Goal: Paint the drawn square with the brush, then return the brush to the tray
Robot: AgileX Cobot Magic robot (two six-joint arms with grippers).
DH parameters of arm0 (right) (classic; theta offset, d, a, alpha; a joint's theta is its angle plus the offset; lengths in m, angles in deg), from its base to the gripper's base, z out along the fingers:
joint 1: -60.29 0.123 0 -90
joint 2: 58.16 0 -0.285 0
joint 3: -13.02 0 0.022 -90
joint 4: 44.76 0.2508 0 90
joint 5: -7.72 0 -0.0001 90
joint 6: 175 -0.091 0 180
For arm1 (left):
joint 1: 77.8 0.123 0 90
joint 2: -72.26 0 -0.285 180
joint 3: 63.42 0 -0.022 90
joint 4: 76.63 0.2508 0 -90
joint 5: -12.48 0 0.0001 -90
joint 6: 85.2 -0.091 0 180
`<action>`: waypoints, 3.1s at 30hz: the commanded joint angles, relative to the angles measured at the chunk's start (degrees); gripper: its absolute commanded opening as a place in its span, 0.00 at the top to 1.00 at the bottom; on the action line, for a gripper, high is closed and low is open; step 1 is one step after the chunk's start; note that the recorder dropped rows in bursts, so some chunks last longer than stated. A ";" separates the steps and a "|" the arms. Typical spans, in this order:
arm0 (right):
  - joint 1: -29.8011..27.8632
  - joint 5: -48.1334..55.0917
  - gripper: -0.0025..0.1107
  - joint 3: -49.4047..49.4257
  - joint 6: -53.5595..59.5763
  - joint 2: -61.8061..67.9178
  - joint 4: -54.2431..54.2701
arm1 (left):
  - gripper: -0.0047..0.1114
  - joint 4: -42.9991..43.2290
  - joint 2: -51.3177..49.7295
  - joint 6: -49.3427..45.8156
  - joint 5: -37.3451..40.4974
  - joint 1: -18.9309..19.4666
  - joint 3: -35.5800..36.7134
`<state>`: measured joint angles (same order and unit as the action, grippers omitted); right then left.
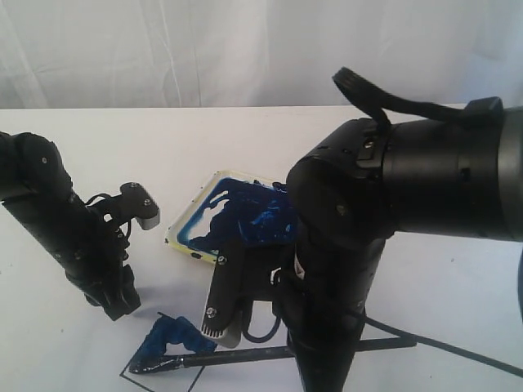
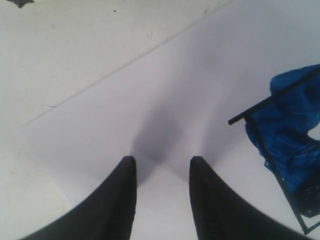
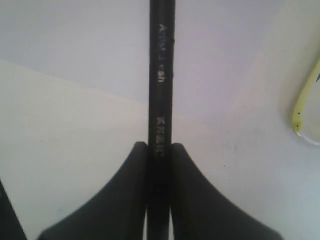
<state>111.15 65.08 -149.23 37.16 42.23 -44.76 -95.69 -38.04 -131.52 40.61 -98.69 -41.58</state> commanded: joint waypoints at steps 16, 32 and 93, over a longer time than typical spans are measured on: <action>0.03 0.20 0.98 0.19 3.45 -0.42 3.96 | 0.60 0.45 -1.07 0.56 1.33 -0.38 0.75; 0.03 1.59 0.98 0.19 1.49 -0.42 3.24 | 0.60 0.45 -1.07 0.56 1.33 -0.38 0.75; 0.03 12.60 0.98 0.19 -8.14 -2.94 -4.92 | 0.60 3.15 -1.07 0.56 1.93 -0.38 0.75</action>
<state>111.15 77.45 -149.23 29.53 41.24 -48.91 -94.29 -38.04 -131.42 40.61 -99.00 -41.58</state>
